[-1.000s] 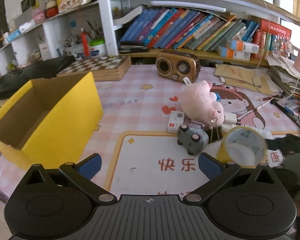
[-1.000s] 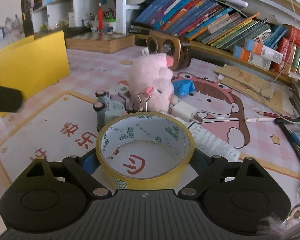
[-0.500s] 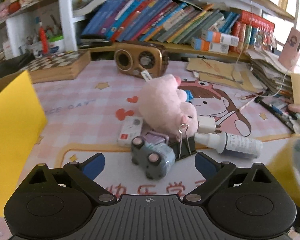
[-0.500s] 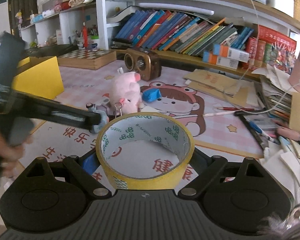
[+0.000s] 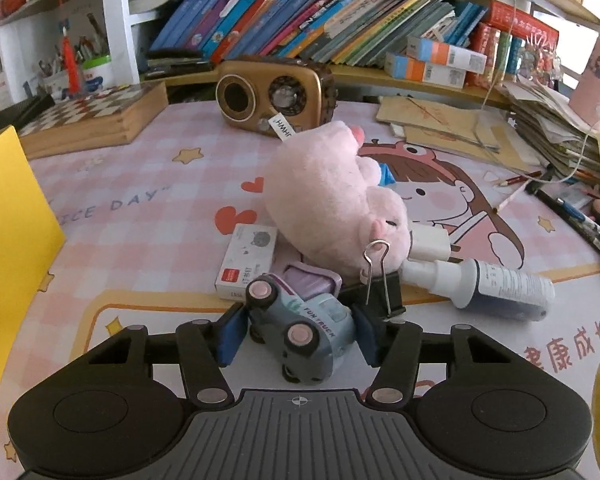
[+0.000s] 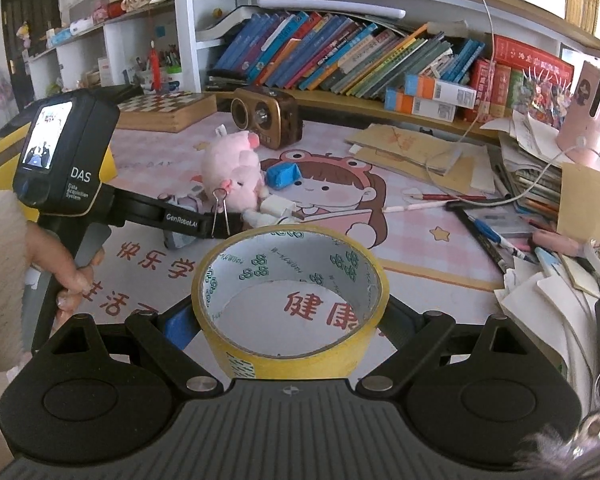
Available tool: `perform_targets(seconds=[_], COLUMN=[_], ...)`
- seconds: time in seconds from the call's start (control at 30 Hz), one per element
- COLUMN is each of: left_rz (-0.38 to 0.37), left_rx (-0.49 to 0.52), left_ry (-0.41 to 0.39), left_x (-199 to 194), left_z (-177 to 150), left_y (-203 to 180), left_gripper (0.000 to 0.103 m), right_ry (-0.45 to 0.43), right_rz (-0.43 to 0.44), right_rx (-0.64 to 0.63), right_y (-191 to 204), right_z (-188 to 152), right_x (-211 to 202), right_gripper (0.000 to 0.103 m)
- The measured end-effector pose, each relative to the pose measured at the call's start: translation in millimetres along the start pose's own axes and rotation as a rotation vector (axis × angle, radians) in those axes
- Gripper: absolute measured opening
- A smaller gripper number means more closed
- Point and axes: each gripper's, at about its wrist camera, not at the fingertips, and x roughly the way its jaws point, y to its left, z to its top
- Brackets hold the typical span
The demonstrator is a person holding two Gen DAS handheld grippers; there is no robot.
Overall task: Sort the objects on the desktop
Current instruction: 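Grasp the grey toy truck with the left gripper while the right gripper grasps the yellow tape roll, then carry the toy truck and tape roll toward the yellow box with both grippers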
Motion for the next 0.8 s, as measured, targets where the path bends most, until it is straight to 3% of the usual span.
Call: perform_targets(seconds=[0.27,0.5,0.8], left_rz=[-0.029,-0.079,-0.047], left_rx=[-0.029,-0.060,-0.080], left_ry=[-0.041,-0.115,-0.156], left_x=[-40,-103,-176], left_z=[-7,-18,-53], left_y=[12,23,46], left_gripper=[0.055,0.055,0.056], right_ry=[-0.009,-0.034,-0.032], right_rz=[0.002,0.016,0.061], right_rx=[-0.004,-0.010,-0.021], right_y=[11,30,60], right_z=[0,1,1], right_x=[-6,-18,-32], right_gripper=[0.090,0.090,0.091])
